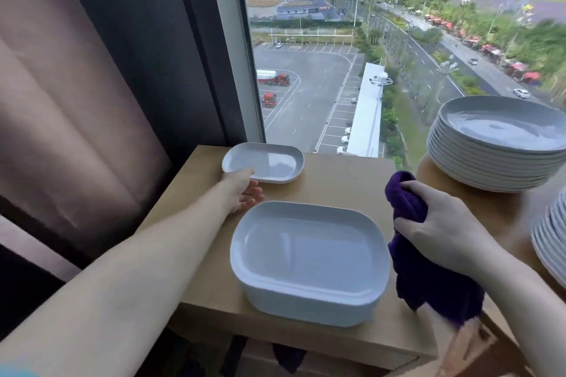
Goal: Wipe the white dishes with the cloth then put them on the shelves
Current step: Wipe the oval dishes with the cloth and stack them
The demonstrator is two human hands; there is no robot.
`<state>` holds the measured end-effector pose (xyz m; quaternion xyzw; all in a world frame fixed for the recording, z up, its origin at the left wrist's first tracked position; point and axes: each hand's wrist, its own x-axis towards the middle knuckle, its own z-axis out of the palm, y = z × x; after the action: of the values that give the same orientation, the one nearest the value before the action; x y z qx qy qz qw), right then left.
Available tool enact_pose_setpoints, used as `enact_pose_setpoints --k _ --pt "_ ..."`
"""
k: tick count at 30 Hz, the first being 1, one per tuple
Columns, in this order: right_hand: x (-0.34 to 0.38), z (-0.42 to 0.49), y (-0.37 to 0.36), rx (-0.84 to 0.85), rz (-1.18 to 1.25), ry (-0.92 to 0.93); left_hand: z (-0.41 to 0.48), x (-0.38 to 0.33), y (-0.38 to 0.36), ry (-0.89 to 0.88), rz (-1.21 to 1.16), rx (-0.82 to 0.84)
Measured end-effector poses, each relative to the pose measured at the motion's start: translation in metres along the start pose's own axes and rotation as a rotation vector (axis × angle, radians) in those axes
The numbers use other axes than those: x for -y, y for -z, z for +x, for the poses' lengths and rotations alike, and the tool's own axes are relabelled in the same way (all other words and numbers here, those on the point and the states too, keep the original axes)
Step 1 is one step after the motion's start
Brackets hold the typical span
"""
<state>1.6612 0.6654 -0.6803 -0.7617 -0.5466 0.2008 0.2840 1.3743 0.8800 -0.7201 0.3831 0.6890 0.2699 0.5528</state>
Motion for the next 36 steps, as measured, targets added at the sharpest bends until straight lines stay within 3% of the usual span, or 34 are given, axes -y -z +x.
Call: enact_pose_setpoints --k 7,15,27,36 --pt "-0.006 0.007 -0.017 0.02 0.024 0.063 0.018 -0.002 -0.009 0.02 0.044 -0.046" --pt "0.003 -0.003 -0.01 0.033 0.019 -0.015 0.0 -0.025 -0.004 -0.064 -0.064 -0.019" --pt "0.049 -0.068 0.054 -0.098 -0.046 0.018 -0.096 -0.066 0.03 -0.354 -0.423 0.038" --pt "0.1 -0.156 0.075 -0.125 -0.051 0.159 -0.197 -0.021 0.07 -0.447 -0.592 0.226"
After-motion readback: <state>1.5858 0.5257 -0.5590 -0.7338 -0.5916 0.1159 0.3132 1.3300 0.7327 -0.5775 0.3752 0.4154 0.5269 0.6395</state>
